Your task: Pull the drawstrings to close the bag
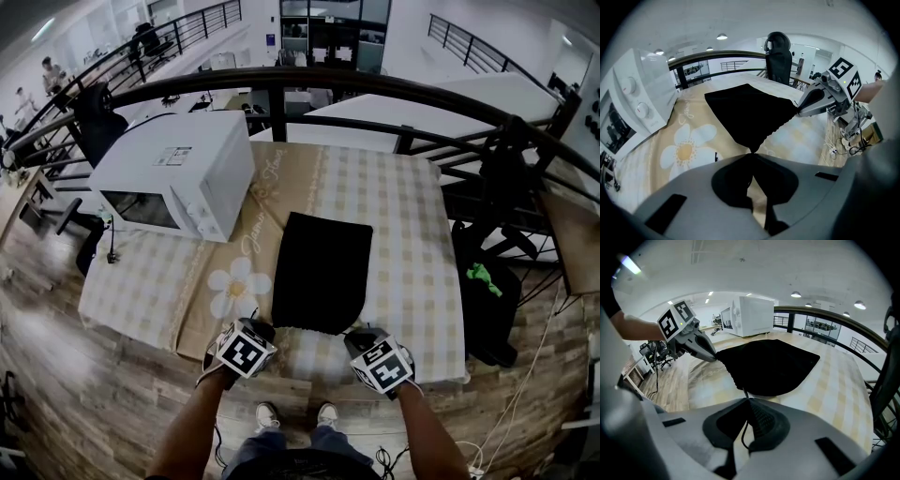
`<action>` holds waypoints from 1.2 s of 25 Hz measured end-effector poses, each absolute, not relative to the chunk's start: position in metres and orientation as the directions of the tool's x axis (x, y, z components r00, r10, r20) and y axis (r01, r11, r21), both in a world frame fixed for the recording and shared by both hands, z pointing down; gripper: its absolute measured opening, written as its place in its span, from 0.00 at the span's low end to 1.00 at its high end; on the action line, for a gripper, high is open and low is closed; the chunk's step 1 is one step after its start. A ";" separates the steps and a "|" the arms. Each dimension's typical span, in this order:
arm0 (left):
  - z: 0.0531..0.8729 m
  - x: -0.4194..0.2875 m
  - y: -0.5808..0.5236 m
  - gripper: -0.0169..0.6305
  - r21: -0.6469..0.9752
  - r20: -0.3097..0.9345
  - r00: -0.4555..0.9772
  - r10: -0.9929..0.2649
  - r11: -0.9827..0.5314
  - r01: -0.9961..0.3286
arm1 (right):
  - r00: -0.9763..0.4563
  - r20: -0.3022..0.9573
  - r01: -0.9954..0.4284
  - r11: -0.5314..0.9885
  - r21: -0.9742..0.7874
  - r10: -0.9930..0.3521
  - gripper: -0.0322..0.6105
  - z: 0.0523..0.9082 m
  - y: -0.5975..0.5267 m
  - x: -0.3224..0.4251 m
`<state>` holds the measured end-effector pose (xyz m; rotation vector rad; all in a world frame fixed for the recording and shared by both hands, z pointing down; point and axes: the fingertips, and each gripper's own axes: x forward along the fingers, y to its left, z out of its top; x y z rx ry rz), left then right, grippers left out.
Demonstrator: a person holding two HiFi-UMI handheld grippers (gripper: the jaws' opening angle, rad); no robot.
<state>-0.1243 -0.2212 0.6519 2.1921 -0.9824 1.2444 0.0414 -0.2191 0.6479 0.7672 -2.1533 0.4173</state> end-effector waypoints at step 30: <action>0.577 -0.117 -0.244 0.07 -0.066 0.759 0.374 -0.533 -0.635 -0.769 | -0.467 0.686 -0.724 0.686 0.065 -0.558 0.09 0.575 -0.241 0.054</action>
